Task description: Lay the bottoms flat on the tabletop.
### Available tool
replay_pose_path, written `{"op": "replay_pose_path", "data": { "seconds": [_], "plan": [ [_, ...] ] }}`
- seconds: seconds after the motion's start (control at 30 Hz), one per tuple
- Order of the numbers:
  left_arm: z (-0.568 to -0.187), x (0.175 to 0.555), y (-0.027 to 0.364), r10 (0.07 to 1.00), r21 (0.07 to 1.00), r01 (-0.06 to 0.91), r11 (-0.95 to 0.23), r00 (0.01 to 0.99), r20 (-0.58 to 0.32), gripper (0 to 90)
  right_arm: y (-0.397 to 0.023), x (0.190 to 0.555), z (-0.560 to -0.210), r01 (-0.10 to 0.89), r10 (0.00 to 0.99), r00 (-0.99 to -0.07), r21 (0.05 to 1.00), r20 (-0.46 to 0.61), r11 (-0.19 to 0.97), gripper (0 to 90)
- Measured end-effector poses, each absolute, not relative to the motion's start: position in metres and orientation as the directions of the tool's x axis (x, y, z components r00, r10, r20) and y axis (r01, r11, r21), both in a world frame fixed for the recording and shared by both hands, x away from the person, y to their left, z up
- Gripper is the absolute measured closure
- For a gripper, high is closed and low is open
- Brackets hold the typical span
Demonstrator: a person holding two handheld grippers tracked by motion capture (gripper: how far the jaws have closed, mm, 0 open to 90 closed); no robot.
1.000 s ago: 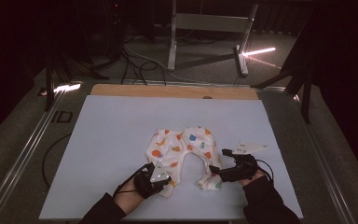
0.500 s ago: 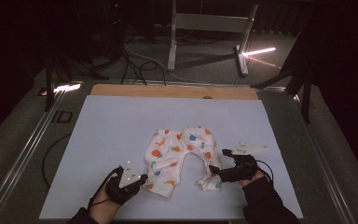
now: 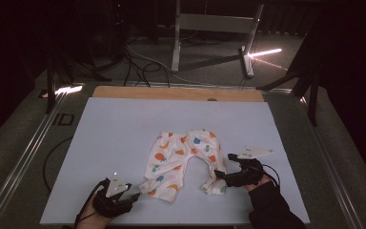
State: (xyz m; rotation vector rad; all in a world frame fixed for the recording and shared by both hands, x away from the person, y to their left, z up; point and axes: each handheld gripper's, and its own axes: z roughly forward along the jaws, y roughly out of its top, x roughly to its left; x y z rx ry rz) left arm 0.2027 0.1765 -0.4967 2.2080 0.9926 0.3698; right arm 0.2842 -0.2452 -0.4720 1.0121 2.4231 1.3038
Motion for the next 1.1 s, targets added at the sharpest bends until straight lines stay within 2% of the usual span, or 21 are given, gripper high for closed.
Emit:
{"op": "replay_pose_path", "data": {
  "seconds": [0.07,0.27,0.37,0.47,0.53,0.8,0.93,1.1],
  "plan": [
    [-0.493,0.205,0.178,0.727,0.701,0.543,-0.463,0.684,-0.049,51.8,-0.245,0.284,-0.472,0.473,0.659,-0.741,0.796,0.128,0.377,13.8],
    [-0.481,0.219,0.166,0.669,0.691,0.504,-0.519,0.742,-0.040,54.5,-0.245,0.284,-0.472,0.473,0.661,-0.740,0.796,0.126,0.378,13.8],
    [-0.482,0.228,0.161,0.660,0.671,0.513,-0.535,0.750,-0.047,62.2,-0.244,0.284,-0.473,0.469,0.658,-0.744,0.796,0.121,0.384,13.9],
    [-0.484,0.231,0.159,0.644,0.657,0.523,-0.543,0.762,-0.074,79.5,-0.244,0.283,-0.473,0.466,0.658,-0.744,0.794,0.114,0.390,13.9],
    [-0.484,0.229,0.159,0.643,0.656,0.521,-0.546,0.763,-0.070,88.0,-0.245,0.283,-0.473,0.463,0.657,-0.746,0.794,0.110,0.393,13.9],
    [-0.483,0.215,0.171,0.710,0.658,0.557,-0.507,0.703,-0.048,89.2,-0.246,0.284,-0.473,0.465,0.663,-0.740,0.797,0.112,0.385,13.9],
    [-0.494,0.219,0.182,0.758,0.622,0.627,-0.469,0.647,-0.081,89.1,-0.245,0.285,-0.474,0.464,0.663,-0.740,0.796,0.109,0.388,13.9],
    [-0.508,0.224,0.184,0.773,0.597,0.662,-0.453,0.625,-0.106,88.2,-0.246,0.285,-0.475,0.467,0.664,-0.740,0.793,0.109,0.390,13.9]
  ]
}}
